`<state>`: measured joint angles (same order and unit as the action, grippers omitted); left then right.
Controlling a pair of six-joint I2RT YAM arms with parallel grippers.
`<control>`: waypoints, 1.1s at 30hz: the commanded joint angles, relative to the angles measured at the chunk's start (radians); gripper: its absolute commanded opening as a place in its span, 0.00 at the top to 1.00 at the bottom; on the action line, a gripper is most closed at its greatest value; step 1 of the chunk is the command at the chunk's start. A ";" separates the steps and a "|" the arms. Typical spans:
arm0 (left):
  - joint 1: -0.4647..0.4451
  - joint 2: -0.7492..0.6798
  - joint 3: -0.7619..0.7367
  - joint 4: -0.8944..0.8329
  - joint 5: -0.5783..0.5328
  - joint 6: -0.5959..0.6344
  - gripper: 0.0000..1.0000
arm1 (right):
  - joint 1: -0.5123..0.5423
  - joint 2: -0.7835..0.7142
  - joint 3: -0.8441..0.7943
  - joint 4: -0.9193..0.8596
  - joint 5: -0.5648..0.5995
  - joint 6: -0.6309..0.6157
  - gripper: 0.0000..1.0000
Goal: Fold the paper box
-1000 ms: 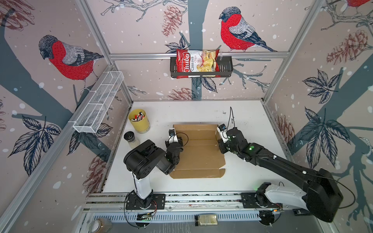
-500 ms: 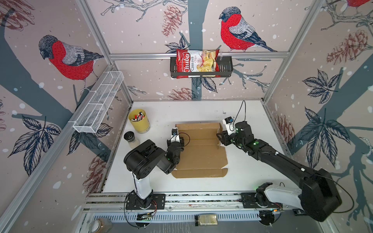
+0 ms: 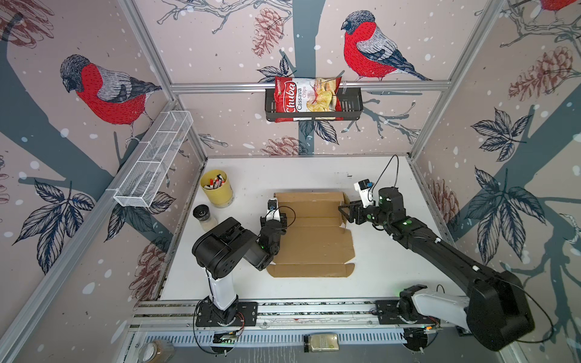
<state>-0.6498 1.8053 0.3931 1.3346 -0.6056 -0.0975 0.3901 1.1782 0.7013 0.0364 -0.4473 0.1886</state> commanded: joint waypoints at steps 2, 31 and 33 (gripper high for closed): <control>0.005 0.000 -0.001 -0.029 0.011 0.013 1.00 | -0.031 -0.019 0.000 0.072 -0.078 0.065 0.27; 0.013 -0.007 0.002 -0.044 0.045 0.023 1.00 | -0.275 0.290 0.044 0.151 0.053 0.115 0.36; 0.016 -0.010 0.003 -0.047 0.049 0.022 1.00 | -0.260 0.270 0.018 0.159 0.017 0.098 0.37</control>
<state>-0.6376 1.8004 0.3935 1.3285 -0.5758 -0.0929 0.1162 1.4624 0.7383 0.1398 -0.3538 0.3416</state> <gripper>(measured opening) 0.075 0.633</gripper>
